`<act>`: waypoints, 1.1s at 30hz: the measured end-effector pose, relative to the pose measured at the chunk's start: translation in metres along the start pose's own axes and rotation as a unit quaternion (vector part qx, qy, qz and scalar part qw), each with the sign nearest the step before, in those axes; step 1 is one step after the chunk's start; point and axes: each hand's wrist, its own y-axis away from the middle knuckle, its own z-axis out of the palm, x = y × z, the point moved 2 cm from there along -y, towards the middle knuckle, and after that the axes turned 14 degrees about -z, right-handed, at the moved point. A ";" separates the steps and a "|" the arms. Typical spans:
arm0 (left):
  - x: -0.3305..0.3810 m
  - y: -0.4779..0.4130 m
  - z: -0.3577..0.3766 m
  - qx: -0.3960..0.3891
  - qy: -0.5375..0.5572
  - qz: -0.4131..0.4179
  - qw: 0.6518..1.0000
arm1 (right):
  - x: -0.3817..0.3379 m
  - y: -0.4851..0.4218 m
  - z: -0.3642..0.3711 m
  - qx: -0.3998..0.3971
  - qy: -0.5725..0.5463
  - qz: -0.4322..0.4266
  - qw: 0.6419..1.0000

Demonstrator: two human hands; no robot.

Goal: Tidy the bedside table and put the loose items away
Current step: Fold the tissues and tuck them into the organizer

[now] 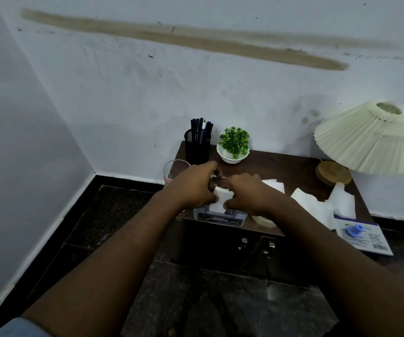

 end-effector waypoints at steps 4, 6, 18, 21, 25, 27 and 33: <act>0.001 -0.001 0.003 -0.004 -0.040 0.002 0.999 | 0.001 -0.005 0.011 -0.005 0.062 0.007 0.998; 0.001 -0.001 0.005 0.000 -0.056 0.004 0.998 | 0.000 -0.007 0.017 -0.003 0.097 0.000 0.995; 0.000 -0.002 0.006 0.016 -0.096 -0.014 0.995 | 0.003 -0.006 0.011 0.002 0.074 0.006 0.997; 0.001 -0.003 0.005 0.009 -0.092 -0.009 0.996 | 0.019 0.008 -0.019 0.053 -0.031 0.028 0.998; -0.002 -0.003 0.005 0.002 -0.069 0.001 0.998 | 0.075 0.041 -0.046 0.214 -0.029 0.136 0.967; -0.002 -0.003 0.006 -0.001 -0.065 0.004 0.998 | 0.103 0.055 -0.033 0.215 0.001 0.191 0.958; 0.008 -0.007 0.004 0.014 -0.008 0.007 1.000 | 0.148 0.064 0.017 0.106 0.029 0.247 0.963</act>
